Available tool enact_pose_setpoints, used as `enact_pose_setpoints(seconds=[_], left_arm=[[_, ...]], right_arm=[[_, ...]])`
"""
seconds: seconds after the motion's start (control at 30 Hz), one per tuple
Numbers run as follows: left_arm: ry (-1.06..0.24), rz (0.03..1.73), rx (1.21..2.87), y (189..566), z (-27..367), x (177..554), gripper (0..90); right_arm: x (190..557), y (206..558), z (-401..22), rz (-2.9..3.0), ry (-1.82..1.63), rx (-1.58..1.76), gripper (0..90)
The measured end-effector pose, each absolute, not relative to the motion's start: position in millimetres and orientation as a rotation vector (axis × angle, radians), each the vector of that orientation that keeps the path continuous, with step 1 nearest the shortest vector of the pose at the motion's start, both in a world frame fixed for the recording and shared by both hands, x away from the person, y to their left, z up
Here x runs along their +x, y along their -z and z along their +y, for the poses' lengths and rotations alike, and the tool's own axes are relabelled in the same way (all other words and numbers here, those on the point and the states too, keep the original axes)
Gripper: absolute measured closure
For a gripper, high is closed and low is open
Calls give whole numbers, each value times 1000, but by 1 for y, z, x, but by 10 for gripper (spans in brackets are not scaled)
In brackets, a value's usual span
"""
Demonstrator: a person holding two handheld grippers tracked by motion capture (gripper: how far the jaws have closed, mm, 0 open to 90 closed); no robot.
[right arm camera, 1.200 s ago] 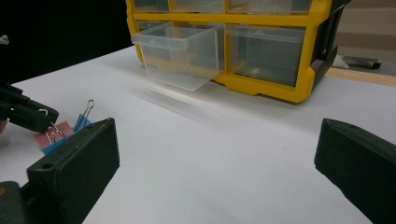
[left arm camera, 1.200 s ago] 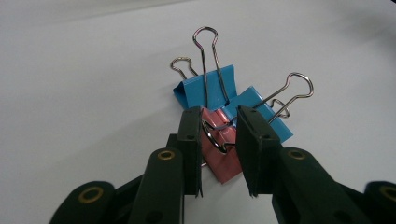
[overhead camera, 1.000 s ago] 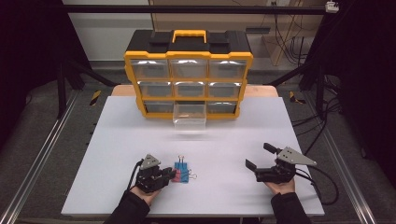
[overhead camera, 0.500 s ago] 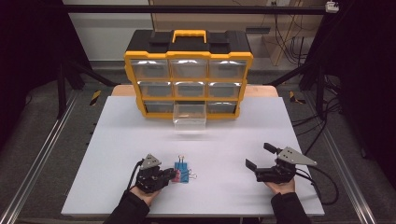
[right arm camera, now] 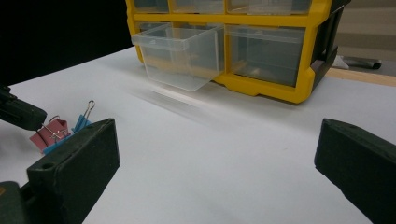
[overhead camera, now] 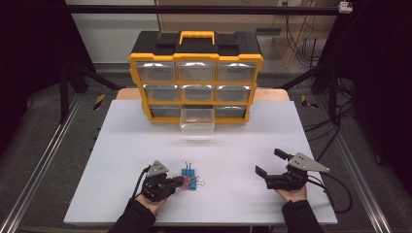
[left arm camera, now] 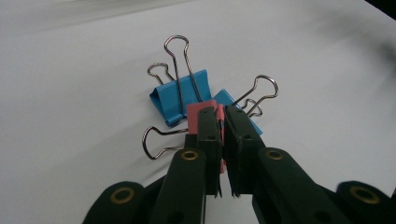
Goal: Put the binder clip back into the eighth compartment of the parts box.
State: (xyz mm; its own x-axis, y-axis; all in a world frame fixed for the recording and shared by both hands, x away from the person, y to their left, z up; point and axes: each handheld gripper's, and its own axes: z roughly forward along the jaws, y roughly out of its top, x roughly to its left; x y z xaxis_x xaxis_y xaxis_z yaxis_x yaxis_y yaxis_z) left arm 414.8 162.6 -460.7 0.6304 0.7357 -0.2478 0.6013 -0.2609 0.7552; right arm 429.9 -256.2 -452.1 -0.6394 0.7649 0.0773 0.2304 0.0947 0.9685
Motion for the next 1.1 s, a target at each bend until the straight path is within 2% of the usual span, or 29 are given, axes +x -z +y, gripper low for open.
enact_pose_setpoints(seconds=[0.53, 1.1], left_arm=[[-164, 1024, 1983, 458, 162, 413, 876], [-213, 995, 1956, 442, 170, 412, 876]], right_arm=[[430, 452, -257, 1929, -1577, 969, 5], [430, 451, -257, 1925, -1563, 978, 5]])
